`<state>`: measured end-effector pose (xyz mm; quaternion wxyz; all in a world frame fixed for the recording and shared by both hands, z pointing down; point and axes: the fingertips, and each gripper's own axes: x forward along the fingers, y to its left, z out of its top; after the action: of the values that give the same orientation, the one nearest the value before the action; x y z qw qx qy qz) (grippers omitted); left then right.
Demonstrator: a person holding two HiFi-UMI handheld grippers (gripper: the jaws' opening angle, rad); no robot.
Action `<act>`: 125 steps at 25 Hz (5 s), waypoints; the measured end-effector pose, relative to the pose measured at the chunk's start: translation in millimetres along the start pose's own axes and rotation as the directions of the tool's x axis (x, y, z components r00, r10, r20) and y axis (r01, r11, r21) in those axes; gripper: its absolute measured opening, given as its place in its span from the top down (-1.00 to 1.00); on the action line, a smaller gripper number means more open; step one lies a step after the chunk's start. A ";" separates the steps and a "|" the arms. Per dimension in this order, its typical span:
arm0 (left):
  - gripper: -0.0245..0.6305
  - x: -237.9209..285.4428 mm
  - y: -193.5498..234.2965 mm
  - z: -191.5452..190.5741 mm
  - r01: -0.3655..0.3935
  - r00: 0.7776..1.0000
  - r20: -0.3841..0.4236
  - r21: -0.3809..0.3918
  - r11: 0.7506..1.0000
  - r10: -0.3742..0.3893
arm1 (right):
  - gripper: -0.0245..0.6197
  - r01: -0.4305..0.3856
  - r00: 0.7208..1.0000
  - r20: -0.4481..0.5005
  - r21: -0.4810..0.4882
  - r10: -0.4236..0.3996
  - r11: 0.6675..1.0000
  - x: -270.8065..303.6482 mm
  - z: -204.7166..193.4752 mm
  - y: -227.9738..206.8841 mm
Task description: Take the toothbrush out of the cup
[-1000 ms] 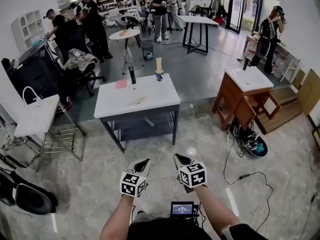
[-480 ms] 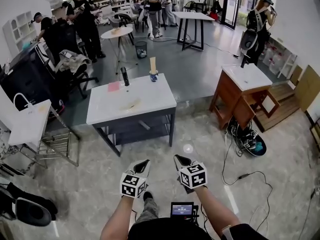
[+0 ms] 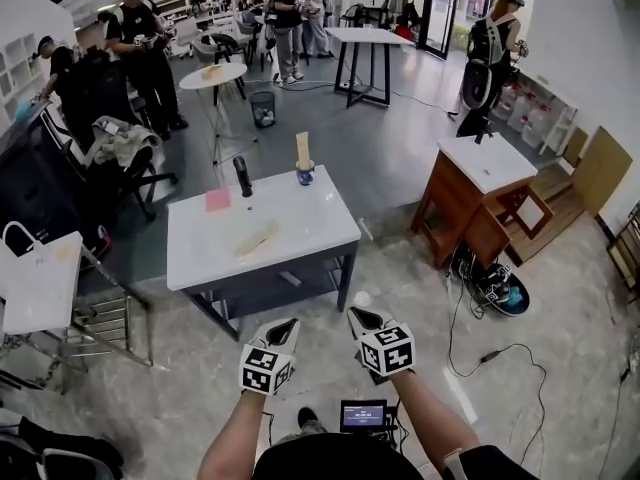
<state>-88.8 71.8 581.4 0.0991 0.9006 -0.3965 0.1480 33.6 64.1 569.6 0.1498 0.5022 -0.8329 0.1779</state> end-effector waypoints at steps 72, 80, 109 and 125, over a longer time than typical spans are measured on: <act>0.90 371.6 343.9 124.6 0.082 0.995 -0.061 -0.042 0.996 -0.084 | 0.90 0.043 0.992 -0.122 0.079 -0.033 0.996 417.1 184.4 -218.8; 0.90 389.4 344.5 136.1 0.036 0.998 -0.056 -0.047 0.998 -0.039 | 0.90 -0.023 0.993 -0.111 0.034 0.026 0.999 434.5 207.6 -234.1; 0.90 400.6 338.6 139.2 0.030 0.997 -0.070 -0.002 1.000 -0.031 | 0.90 -0.106 0.986 -0.131 -0.013 0.104 0.994 452.5 216.5 -240.2; 0.90 424.7 368.0 175.4 0.002 1.000 -0.015 -0.038 0.999 -0.003 | 0.80 -0.197 0.973 -0.148 -0.120 0.179 0.973 493.5 251.4 -260.4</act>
<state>-56.9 -516.0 586.2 0.1194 0.8979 -0.3975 0.1469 25.0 -547.3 594.7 0.2222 0.3963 -0.8746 0.1691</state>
